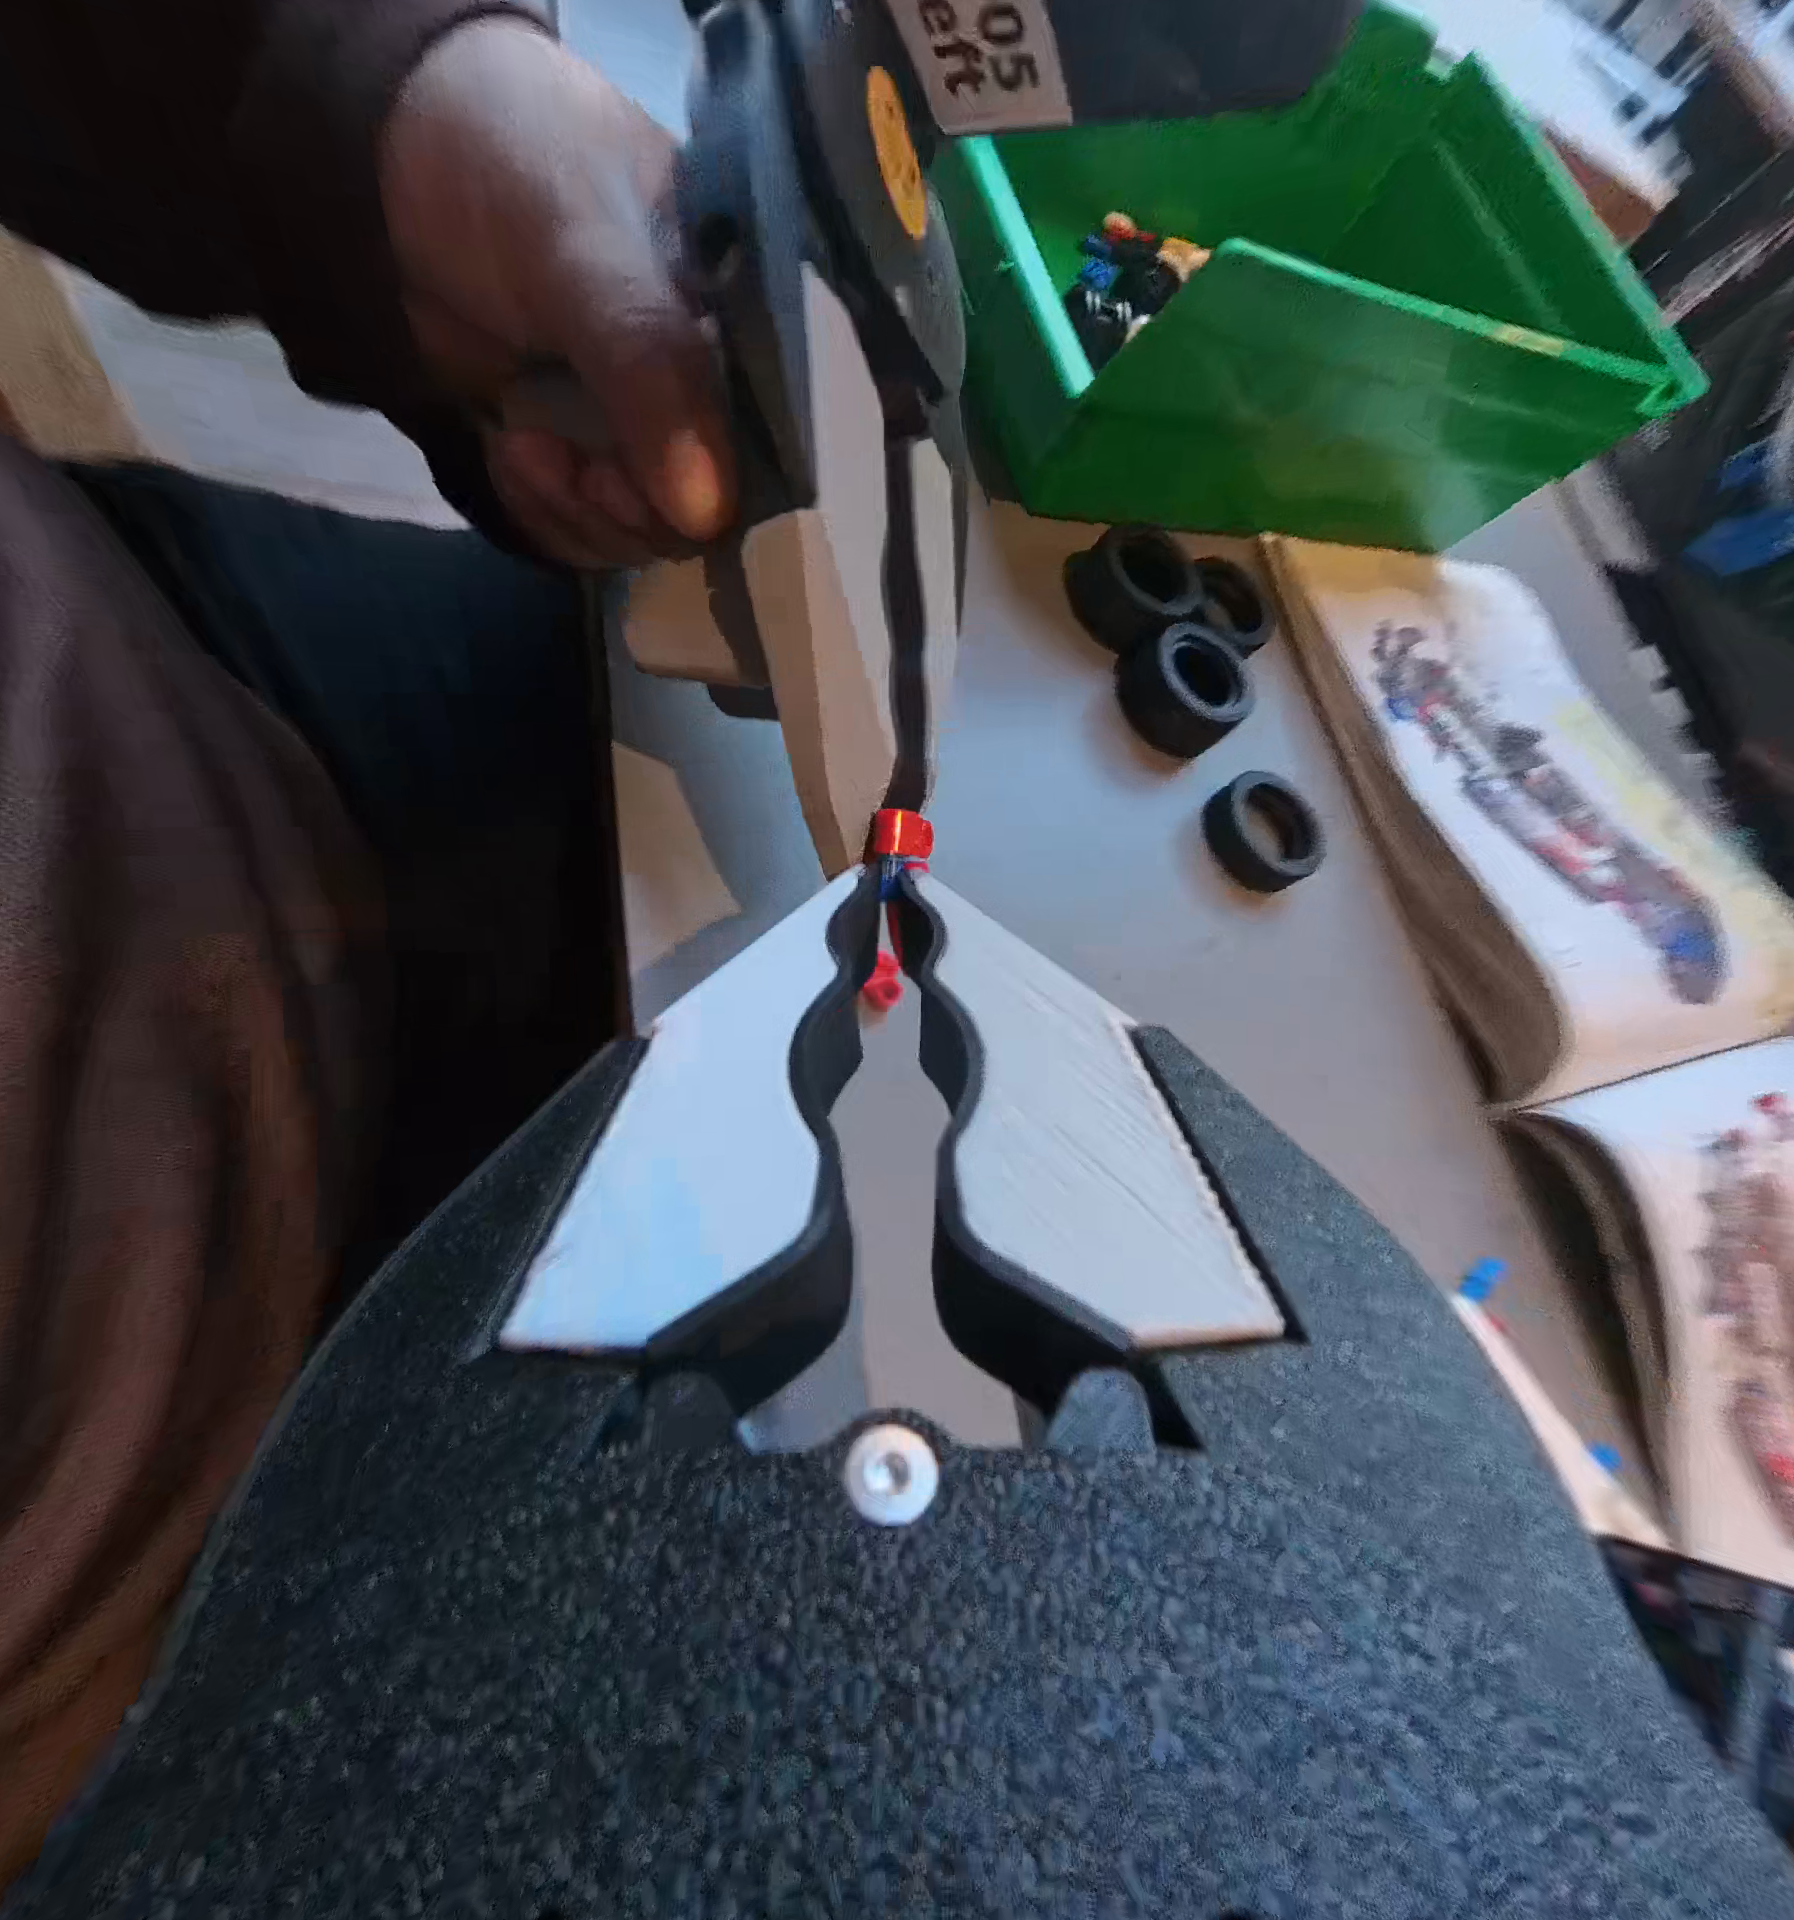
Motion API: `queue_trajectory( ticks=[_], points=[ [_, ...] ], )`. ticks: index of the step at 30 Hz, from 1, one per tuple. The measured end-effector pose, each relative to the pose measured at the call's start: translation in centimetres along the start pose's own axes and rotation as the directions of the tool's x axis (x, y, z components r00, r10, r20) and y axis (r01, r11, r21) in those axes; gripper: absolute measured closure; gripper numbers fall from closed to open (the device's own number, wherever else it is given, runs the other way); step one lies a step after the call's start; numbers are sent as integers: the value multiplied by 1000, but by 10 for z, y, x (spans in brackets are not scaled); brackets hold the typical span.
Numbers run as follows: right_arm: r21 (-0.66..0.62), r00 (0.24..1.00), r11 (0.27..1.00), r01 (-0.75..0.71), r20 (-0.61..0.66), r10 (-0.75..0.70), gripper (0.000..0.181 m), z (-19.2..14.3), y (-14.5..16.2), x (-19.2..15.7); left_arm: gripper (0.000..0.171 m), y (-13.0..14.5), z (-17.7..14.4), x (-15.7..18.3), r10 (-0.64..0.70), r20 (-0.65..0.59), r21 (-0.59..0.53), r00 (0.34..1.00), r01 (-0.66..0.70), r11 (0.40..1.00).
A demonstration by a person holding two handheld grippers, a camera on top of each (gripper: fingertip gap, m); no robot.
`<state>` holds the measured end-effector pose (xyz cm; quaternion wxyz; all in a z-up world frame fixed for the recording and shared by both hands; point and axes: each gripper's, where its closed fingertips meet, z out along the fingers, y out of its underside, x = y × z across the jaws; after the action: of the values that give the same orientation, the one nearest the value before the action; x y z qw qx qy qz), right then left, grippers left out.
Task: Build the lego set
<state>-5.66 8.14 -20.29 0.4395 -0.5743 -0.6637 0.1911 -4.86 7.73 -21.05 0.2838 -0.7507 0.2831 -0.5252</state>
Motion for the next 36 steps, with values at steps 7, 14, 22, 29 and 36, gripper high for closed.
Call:
queue_trajectory(
  ticks=[7, 14, 22, 29, 36],
  points=[
    [-8, 905, 937, -350, 255, 341, 178, -2, -1, -7, 167, 1, -1, 0, 334, 94, -44, 938, -331, 942],
    [38, 996, 998, -47, -71, 50, 176, -2, -4, 10, 167, -11, -1, 0, -81, -10, 79, 997, 82, 994],
    [-118, 902, 936, 332, -251, -351, 178, -3, -6, 9, 167, -9, 0, 2, -310, -153, 95, 938, 326, 941],
    [-50, 965, 976, 214, -144, -219, 179, -2, -2, 4, 166, -3, 1, 3, -291, -115, 59, 950, 299, 952],
    [53, 997, 997, -61, 44, 58, 180, -1, -2, 0, 167, 2, 0, 2, -169, -41, 17, 985, 169, 985]
  ],
)
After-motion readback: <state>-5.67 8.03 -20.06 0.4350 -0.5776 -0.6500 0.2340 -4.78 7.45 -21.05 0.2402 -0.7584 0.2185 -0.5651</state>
